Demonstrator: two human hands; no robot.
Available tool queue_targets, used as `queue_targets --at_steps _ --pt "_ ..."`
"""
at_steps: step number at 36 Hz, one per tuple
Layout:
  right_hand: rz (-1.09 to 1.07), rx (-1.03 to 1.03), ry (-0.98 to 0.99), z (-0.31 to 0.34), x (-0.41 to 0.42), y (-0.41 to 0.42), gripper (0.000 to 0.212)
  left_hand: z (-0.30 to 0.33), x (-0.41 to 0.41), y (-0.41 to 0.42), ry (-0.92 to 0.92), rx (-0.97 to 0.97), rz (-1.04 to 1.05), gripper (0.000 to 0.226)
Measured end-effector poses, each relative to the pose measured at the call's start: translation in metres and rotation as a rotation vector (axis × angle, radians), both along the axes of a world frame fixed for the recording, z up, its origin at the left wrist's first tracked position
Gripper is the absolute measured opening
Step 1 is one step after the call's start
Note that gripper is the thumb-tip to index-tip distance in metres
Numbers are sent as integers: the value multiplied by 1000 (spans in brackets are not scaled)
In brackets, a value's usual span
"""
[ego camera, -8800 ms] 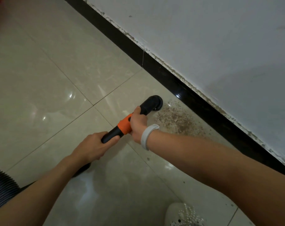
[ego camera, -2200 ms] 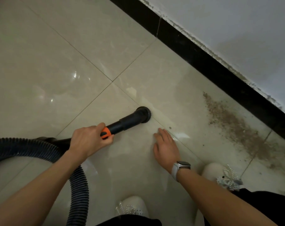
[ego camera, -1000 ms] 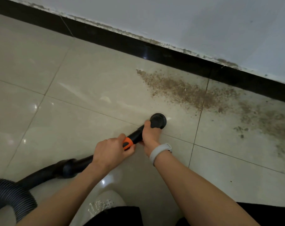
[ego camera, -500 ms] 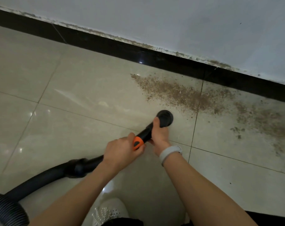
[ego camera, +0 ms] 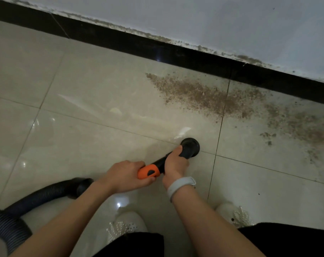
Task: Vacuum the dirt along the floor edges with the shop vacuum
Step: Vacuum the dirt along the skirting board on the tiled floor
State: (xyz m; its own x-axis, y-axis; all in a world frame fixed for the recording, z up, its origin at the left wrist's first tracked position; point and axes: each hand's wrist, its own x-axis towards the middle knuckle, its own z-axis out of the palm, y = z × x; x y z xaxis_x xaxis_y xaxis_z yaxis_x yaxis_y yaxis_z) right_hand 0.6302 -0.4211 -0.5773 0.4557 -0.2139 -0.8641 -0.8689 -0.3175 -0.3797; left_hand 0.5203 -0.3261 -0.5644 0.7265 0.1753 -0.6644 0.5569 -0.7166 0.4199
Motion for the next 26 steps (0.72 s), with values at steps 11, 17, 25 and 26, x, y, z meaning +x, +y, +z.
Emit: queue_targets --at_steps 11,17,25,26 --pt "7 10 -27 7 -5 10 59 1 -11 -3 -92 135 61 53" --pt "147 155 60 2 -49 50 62 -1 -65 36 25 96 270 67" --pt "220 280 194 -4 -69 94 66 6 -97 65 46 189 446 61" --pt "251 277 177 -4 -64 100 68 6 -93 64 24 243 459 59"
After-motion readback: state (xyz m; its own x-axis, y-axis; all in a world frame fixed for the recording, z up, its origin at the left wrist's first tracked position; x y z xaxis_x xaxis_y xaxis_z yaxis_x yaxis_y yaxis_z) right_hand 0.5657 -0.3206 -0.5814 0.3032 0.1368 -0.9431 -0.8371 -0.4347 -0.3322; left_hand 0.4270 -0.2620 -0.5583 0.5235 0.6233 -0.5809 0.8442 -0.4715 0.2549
